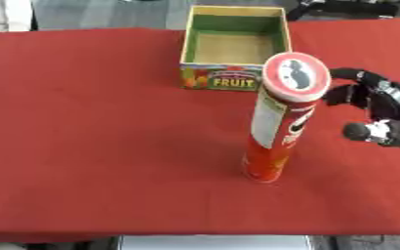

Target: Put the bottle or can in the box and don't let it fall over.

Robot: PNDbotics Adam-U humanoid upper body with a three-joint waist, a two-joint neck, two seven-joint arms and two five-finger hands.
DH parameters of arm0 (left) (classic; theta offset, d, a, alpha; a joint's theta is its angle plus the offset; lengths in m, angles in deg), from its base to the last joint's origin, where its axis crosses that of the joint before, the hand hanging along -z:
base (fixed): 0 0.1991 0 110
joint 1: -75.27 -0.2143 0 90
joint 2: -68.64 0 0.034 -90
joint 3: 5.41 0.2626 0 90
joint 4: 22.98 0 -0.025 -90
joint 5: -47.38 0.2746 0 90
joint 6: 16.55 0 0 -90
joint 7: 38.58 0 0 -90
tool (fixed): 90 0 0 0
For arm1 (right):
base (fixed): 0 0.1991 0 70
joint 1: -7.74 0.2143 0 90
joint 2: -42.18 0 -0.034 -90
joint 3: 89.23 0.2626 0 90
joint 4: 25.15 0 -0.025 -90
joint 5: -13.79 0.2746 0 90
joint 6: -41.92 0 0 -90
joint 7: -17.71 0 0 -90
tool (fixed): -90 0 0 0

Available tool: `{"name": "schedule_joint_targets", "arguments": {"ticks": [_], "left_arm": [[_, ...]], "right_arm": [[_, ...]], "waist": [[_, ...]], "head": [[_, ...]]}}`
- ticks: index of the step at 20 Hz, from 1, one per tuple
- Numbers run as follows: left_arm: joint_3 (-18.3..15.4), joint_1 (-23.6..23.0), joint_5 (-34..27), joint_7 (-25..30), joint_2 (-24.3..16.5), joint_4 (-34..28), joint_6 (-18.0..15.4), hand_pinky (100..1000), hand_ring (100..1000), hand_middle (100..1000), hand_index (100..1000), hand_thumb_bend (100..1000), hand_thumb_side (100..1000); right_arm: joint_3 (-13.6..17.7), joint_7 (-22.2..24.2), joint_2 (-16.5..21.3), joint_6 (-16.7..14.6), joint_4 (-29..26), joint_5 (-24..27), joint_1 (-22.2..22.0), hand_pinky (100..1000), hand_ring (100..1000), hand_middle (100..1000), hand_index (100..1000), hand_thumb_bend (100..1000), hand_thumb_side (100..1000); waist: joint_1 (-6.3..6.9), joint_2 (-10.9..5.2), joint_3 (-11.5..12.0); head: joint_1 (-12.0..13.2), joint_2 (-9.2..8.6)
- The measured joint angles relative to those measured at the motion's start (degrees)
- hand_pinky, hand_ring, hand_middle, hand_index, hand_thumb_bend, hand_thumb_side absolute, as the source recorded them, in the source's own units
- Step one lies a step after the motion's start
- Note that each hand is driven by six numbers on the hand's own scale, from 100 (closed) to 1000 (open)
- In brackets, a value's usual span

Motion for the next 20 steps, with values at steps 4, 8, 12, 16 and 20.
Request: {"name": "schedule_joint_targets", "arguments": {"ticks": [4, 8, 12, 16, 20], "left_arm": [[0.2, 0.0, 0.0, 0.0, 0.0, 0.0, 0.0, 716, 809, 749, 785, 452, 758], [0.3, 0.0, 0.0, 0.0, 0.0, 0.0, 0.0, 716, 809, 750, 785, 452, 758], [0.3, 0.0, 0.0, 0.0, 0.0, 0.0, 0.0, 717, 809, 750, 785, 452, 759], [0.3, 0.0, 0.0, 0.0, 0.0, 0.0, 0.0, 717, 809, 750, 785, 451, 759], [0.3, 0.0, 0.0, 0.0, 0.0, 0.0, 0.0, 717, 810, 750, 785, 450, 759]], "right_arm": [[-0.9, 0.7, -0.6, 0.3, 0.3, -0.2, 1.0, 747, 747, 872, 878, 1000, 541], [-1.2, 1.2, -1.0, 0.5, 0.7, -0.4, 1.5, 748, 752, 877, 882, 1000, 541], [-1.8, 1.6, -1.5, 0.8, 1.0, -0.8, 2.2, 747, 751, 876, 881, 1000, 541], [-2.7, 2.1, -2.0, 1.1, 1.3, -0.8, 3.1, 747, 751, 876, 881, 1000, 541], [-3.4, 2.7, -2.7, 1.1, 1.7, -0.8, 3.7, 746, 751, 876, 880, 1000, 541]], "waist": [[0.0, 0.01, 0.2], [-0.01, 0.05, 0.2], [-0.02, 0.08, 0.3], [-0.01, 0.22, 0.4], [-0.01, 0.28, 0.5]], "head": [[-0.1, 0.0], [-0.3, 0.0], [-0.3, 0.0], [-0.4, 0.0], [-0.4, 0.0]]}}
